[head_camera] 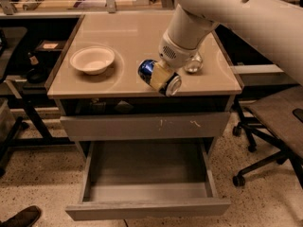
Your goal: Place pepsi can into middle drawer
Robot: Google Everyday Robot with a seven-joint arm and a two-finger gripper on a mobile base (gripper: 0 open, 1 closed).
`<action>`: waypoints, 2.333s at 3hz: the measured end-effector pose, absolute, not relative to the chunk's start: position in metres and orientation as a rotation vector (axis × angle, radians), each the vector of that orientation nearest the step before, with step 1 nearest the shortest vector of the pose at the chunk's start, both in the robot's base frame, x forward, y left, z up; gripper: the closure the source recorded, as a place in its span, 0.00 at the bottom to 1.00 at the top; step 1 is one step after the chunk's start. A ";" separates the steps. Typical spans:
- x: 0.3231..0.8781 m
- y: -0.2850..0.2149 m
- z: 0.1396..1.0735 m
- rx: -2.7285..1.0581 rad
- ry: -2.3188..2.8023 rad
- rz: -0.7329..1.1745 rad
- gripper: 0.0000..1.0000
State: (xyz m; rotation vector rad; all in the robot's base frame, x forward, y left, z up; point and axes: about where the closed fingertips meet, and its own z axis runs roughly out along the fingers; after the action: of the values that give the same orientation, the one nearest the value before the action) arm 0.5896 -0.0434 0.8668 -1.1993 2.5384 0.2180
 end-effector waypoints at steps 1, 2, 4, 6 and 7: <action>0.558 -0.053 0.863 -1.200 2.583 0.192 1.00; 0.515 -0.069 0.838 -1.140 2.685 0.216 1.00; 0.486 -0.084 0.796 -1.096 2.792 0.253 1.00; 0.448 -0.076 0.696 -1.016 2.961 0.399 1.00; 0.438 -0.067 0.653 -0.996 3.017 0.461 1.00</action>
Offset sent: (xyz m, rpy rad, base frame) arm -0.1309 -0.0478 -0.0663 -0.0572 0.2169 -0.1526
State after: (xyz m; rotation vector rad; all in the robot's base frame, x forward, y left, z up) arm 0.4382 -0.0672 0.6532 -0.9957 3.0171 0.4613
